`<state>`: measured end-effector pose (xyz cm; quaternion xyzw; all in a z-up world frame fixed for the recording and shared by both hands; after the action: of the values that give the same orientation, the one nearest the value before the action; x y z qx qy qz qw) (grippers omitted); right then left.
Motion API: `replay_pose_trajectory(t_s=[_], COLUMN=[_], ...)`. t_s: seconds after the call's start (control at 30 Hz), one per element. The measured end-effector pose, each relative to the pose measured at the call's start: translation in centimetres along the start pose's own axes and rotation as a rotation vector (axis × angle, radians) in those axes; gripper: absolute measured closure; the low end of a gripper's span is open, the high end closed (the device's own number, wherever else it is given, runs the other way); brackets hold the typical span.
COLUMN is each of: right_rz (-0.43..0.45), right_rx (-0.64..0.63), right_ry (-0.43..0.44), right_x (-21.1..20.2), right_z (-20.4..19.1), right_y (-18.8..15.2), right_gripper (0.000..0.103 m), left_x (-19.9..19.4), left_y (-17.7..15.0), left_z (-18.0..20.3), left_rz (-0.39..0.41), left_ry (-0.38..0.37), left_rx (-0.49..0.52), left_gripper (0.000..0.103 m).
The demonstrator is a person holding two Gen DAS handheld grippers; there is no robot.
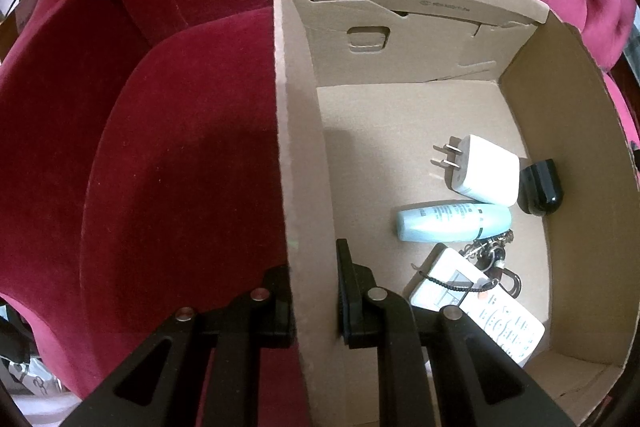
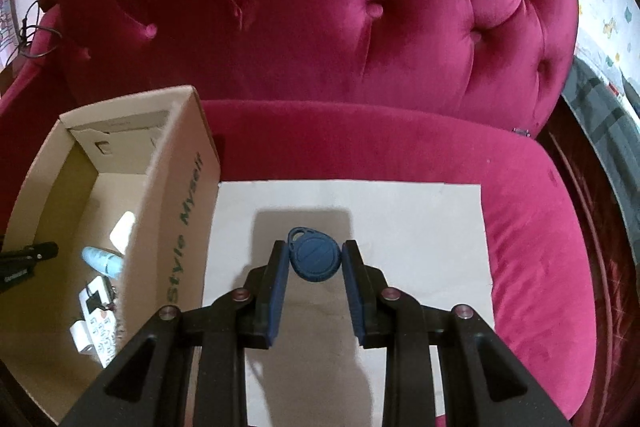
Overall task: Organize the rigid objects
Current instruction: 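Lift the blue key tag and carry it over the box with the right gripper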
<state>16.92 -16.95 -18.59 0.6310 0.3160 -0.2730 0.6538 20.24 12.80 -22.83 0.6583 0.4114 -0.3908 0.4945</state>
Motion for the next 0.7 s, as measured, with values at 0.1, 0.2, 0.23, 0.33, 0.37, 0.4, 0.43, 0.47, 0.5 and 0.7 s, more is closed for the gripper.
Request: replay_pose_trajectory(t_s=[0.1,0.2,0.23,0.33,0.37,0.4,0.43,0.47,0.5,0.7], right_rz=[0.019,0.037,0.045,0.062,0.067,0.073,0.078,0.082,0.087,0.109], right_rx=[-0.009,-0.016,-0.021,-0.035,-0.037,-0.041,-0.045,-0.049,-0.054,-0.090], right_ry=[0.003,0.009,0.009,0.011,0.012,0.011,0.011,0.014,0.014,0.023], right_x=[-1.2,-2.3,-2.8,-3.9,-4.1,-4.4,-4.7,-4.9,-5.1,-6.3], right_z=[-0.6,-1.1,-1.3,-2.1,-2.2,-2.4,-2.7,-2.9,-3.1,-5.1], right_y=[0.3,0.8,1.0,1.6,1.7,1.9,2.0,2.2,2.3,3.2], right_gripper=[0.075,0.075,0.075,0.075,0.075,0.075,0.075,0.075,0.075,0.075], left_x=[0.0,0.0,0.0,-0.1,-0.1,-0.1,-0.1,-0.2,-0.2,-0.2], left_y=[0.0,0.0,0.0,0.0,0.0,0.0,0.0,0.0,-0.1,-0.2], left_z=[-0.1,-0.2,-0.3,-0.3,-0.4,-0.3,-0.2,-0.2,-0.2,-0.2], left_rz=[0.000,0.000,0.000,0.000,0.001,0.002,0.003,0.004,0.005,0.007], left_ry=[-0.001,-0.001,-0.001,-0.004,-0.003,0.000,0.002,0.004,0.004,0.001], left_rx=[-0.001,-0.002,-0.002,-0.004,-0.003,0.000,0.001,0.002,0.002,0.002], left_gripper=[0.087,0.087,0.087,0.087,0.087,0.087,0.087,0.087,0.087,0.087])
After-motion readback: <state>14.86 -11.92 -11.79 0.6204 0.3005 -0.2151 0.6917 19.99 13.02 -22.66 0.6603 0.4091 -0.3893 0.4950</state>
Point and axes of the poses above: each gripper's, at about its wrist camera, not at the fingertips, and x roughly the way its jaws point, z to its right, y to its top, the point moved 2 cm from there along x, roughly the way its jaws point, and after that the axes turned 9 degrees about y, right-handed, at the moved point
